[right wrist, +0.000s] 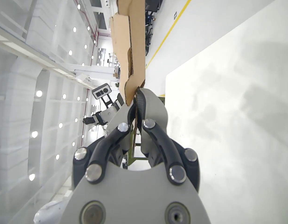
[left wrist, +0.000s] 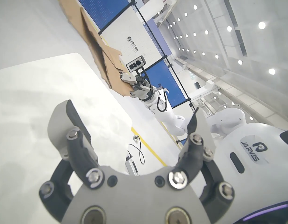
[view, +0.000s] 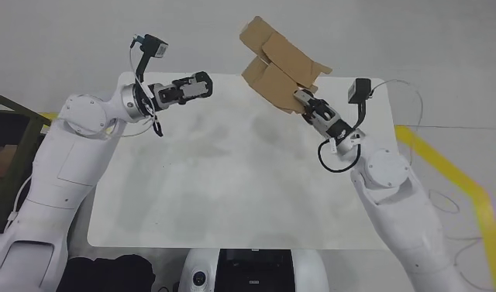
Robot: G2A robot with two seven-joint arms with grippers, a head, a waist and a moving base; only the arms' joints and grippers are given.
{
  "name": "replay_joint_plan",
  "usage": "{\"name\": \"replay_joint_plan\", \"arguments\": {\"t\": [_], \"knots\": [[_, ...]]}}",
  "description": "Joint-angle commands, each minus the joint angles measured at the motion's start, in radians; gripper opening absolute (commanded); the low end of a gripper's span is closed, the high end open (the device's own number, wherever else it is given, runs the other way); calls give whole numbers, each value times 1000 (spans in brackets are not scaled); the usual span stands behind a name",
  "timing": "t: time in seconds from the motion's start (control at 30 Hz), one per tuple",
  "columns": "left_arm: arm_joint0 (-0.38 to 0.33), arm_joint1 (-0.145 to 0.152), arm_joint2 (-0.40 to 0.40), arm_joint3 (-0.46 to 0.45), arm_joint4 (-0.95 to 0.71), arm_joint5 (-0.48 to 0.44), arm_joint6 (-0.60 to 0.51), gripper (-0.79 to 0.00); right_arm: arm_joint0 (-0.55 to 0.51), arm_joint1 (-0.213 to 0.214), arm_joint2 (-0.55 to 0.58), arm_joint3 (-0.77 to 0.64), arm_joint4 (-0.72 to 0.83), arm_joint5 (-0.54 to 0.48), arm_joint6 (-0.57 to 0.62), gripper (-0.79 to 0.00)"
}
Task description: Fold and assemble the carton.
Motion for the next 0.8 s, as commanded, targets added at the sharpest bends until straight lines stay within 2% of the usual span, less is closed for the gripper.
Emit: {"name": "replay_joint_plan", "arguments": {"t": [0.0,0.2,0.3,0.5,0.73,0.77], "knots": [[26,0,-5,-12,2,7,23,0,-5,-5,-15,-31,-21,55,-68,-785],[67,-9,34,-59,47,59,46,0,-21,-23,-76,-89,-53,165,-211,-785],[65,-19,72,-72,81,66,74,0,-16,-34,-118,-106,-45,192,-235,-785],[41,-47,153,-34,102,88,121,0,20,-61,-181,-86,-7,201,-284,-785],[7,-72,184,25,48,119,159,0,37,-83,-221,-66,-9,197,-333,-785],[1,-75,188,36,40,123,162,-77,36,-84,-223,-66,-12,198,-334,-785]]}}
